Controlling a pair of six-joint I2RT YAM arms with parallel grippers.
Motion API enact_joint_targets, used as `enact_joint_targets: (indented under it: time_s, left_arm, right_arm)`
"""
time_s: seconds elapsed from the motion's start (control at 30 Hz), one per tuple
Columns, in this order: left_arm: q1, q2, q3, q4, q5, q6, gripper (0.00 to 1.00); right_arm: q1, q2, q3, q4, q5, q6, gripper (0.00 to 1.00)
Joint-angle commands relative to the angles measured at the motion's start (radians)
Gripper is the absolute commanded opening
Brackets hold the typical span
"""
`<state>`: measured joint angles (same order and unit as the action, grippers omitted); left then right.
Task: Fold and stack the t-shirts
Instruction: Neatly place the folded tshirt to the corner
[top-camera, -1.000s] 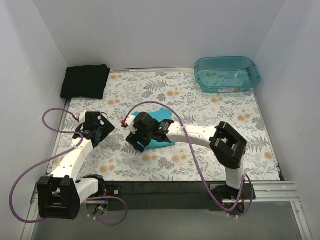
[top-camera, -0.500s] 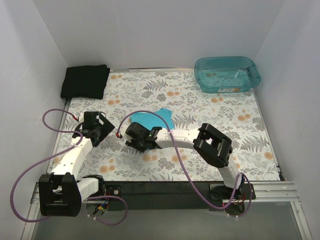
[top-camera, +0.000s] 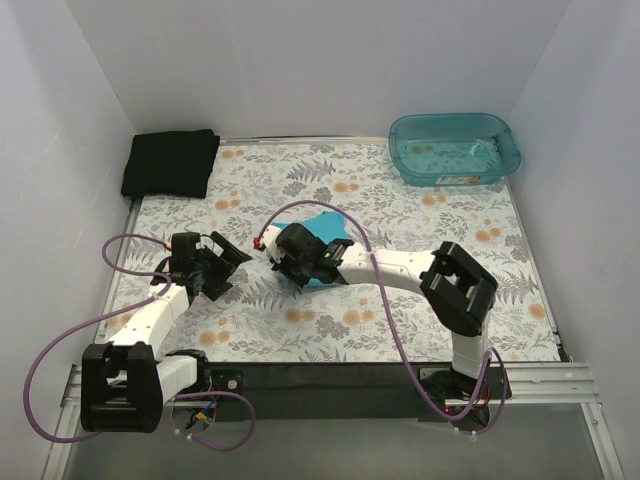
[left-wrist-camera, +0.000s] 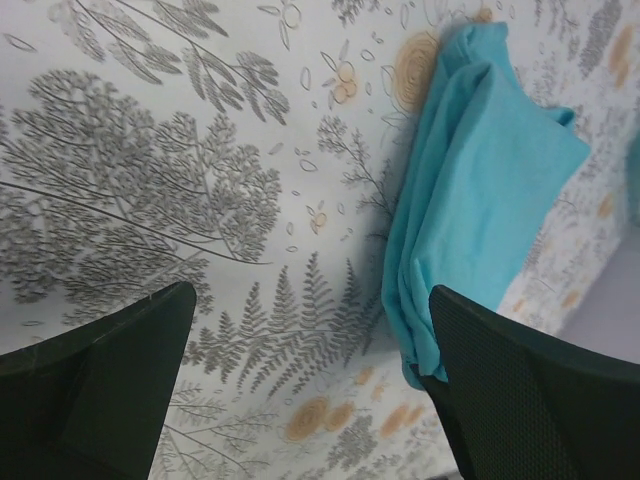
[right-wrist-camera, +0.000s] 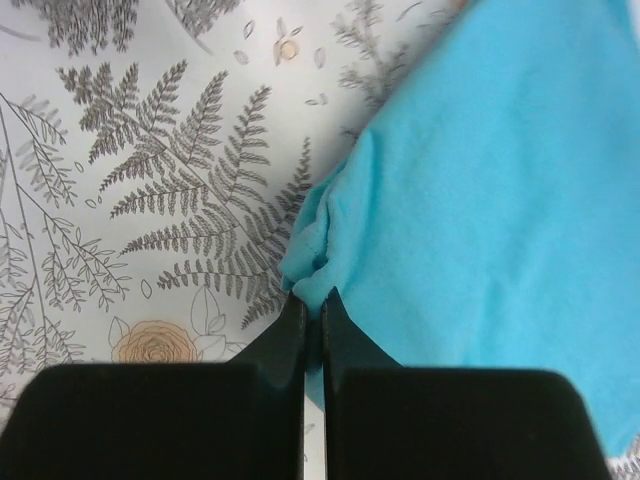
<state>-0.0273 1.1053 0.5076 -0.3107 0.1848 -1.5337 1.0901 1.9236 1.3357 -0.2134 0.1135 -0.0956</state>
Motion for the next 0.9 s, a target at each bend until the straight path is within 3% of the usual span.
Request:
enact_joint_targets:
  time_s: [0.0, 0.1, 0.3, 0.47, 0.87]
  left_arm:
    - [0.006, -0.004, -0.029, 0.137, 0.175, -0.127, 0.97]
    - [0.003, 0.001, -0.064, 0.244, 0.240, -0.201, 0.97]
    - [-0.045, 0.039, -0.133, 0.435, 0.232, -0.307, 0.98]
    - [-0.115, 0.169, -0.152, 0.568, 0.236, -0.362, 0.98]
    - [-0.266, 0.398, -0.162, 0.800, 0.090, -0.425, 0.94]
  right_arm:
    - [-0.028, -0.121, -0.032, 0.114, -0.054, 0.059, 0.01]
    - [-0.047, -0.129, -0.049, 0.129, -0.087, 0.083, 0.01]
    - [-0.068, -0.138, -0.072, 0.161, -0.140, 0.126, 0.01]
    - [-0.085, -0.144, -0.086, 0.181, -0.169, 0.148, 0.01]
    - [-0.091, -0.144, -0.084, 0.201, -0.215, 0.191, 0.01]
